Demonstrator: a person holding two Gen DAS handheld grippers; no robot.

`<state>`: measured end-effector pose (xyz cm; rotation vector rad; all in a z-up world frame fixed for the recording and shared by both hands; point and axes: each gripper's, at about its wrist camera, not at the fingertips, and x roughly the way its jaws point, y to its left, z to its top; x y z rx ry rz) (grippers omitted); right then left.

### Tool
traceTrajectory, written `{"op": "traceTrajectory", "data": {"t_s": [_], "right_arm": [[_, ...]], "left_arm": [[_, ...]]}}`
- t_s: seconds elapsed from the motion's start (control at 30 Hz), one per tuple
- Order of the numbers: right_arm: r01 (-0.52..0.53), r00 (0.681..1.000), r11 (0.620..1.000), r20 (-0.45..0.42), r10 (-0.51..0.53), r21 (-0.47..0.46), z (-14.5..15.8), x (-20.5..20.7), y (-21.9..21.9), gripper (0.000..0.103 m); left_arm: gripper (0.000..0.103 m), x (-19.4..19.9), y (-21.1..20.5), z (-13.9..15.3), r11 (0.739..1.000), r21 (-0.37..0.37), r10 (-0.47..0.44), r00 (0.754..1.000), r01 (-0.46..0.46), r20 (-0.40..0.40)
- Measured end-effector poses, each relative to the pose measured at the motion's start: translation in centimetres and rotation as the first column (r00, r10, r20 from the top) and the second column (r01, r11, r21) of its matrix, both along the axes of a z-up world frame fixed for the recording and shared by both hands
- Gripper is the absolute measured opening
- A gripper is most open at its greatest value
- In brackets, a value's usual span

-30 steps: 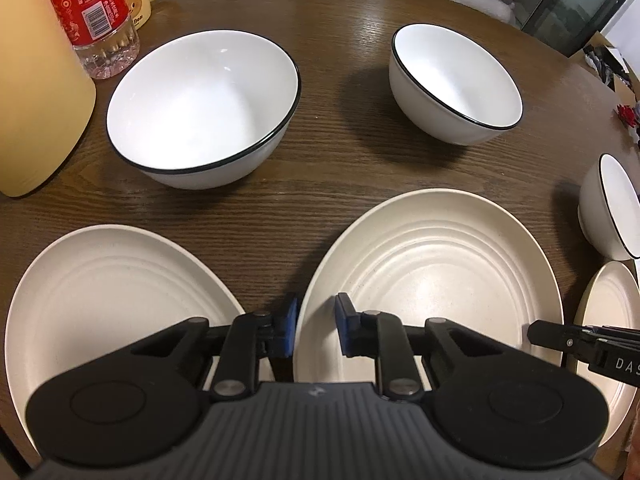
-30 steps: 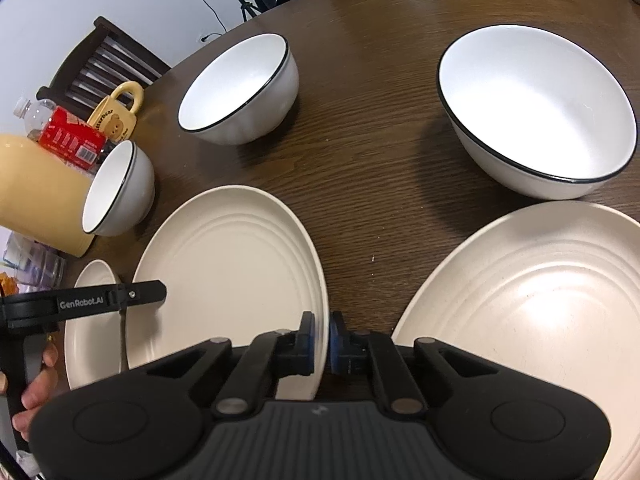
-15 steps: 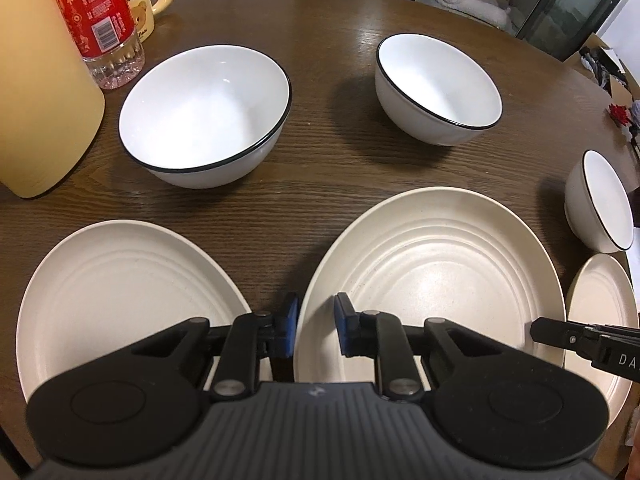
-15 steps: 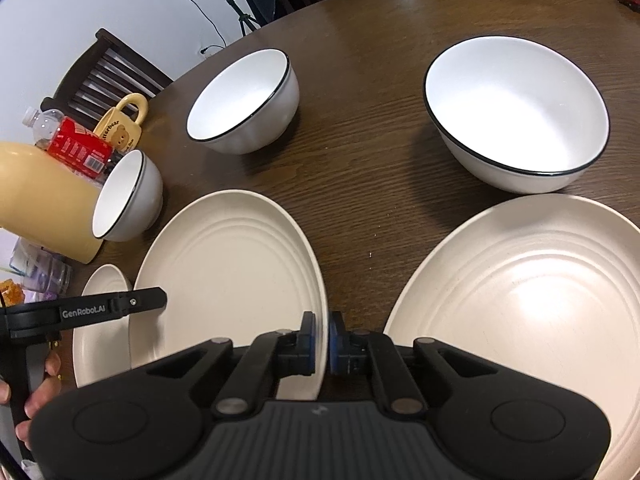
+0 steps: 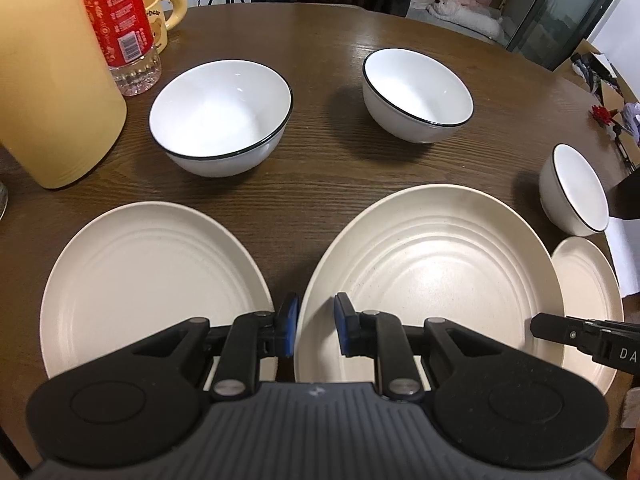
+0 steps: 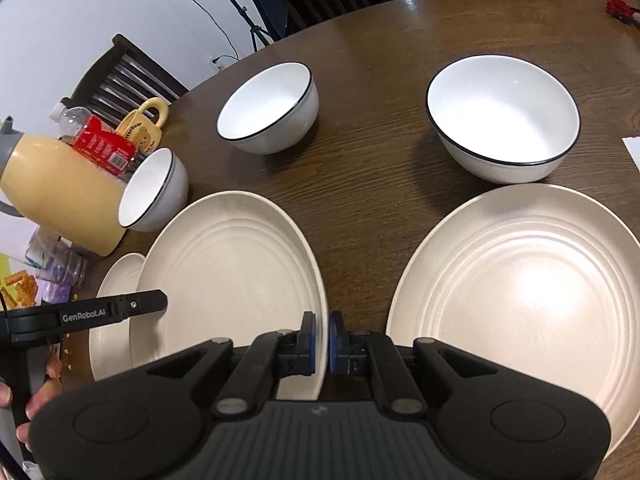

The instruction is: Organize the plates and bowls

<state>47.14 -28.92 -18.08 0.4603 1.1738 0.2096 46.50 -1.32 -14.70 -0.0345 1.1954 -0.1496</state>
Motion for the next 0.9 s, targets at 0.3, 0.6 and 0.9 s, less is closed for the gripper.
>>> {"op": "traceTrajectory", "data": {"t_s": [0.3, 0.6, 0.9], "right_arm": [[-0.013, 1.000, 1.000, 0.013, 0.013, 0.002, 1.2, -2.2, 0.3, 0.006], [-0.017, 1.000, 1.000, 0.019, 0.016, 0.009, 2.0, -4.7, 0.5, 0.006], [-0.035, 0.999, 0.999, -0.003, 0.035, 0.017, 1.8, -7.5, 0.9, 0.006]], "left_arm": [[0.020, -2.8, 0.3, 1.3, 1.000, 0.008, -0.009, 1.000, 0.009, 0.016], [0.020, -5.5, 0.7, 2.2, 1.000, 0.008, -0.026, 0.999, 0.026, 0.020], [0.020, -8.1, 1.5, 2.2, 1.000, -0.005, -0.028, 1.000, 0.028, 0.008]]}}
